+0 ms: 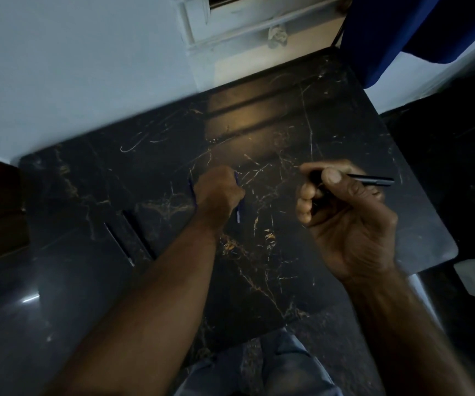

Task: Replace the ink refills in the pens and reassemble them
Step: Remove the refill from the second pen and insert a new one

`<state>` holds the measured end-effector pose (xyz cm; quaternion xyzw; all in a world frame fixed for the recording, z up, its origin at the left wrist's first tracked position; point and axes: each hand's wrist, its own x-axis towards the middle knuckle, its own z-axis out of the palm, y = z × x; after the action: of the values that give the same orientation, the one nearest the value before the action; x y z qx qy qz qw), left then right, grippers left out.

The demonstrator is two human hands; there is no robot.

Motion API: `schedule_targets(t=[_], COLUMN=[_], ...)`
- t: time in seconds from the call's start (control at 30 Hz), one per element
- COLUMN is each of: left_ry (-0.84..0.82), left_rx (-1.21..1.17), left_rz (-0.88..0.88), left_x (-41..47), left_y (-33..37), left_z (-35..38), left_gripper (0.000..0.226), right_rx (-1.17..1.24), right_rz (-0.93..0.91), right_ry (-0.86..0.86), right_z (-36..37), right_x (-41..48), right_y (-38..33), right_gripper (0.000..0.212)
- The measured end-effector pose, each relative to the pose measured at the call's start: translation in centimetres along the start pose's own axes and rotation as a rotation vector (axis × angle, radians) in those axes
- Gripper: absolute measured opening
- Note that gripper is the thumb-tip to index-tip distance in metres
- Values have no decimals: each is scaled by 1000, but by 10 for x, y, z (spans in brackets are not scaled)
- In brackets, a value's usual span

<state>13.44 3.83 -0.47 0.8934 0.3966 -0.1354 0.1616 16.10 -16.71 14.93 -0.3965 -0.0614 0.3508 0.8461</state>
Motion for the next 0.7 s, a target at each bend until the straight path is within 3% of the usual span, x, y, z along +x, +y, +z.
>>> schedule_targets(t=[0.27,0.33,0.43,0.5,0.57,0.7], left_ry=[-76,12,217,274,305,341], left_rx=[-189,-454,-1229,-1614,-1737,-1746], left_rz=[2,56,78,160,234,264], left_x=[-9,-21,-49,-73,-94,-118], left_y=[10,16,17,10,6,5], left_z=[-17,-40,-95,-129,-151,-158], left_gripper=[33,35,22,24,23,24], right_rx=[-28,-29,-22,-3,16,29], right_rz=[3,3,-33,-56,-70,-78], right_ry=[19,30,45,33,12,12], right_z=[-2,-2,0,4,11,32], right_x=[-3,-3,1,5,11,18], right_y=[-5,-6,-7,-9,-9,-3], right_gripper=[24,20,18,16,11,4])
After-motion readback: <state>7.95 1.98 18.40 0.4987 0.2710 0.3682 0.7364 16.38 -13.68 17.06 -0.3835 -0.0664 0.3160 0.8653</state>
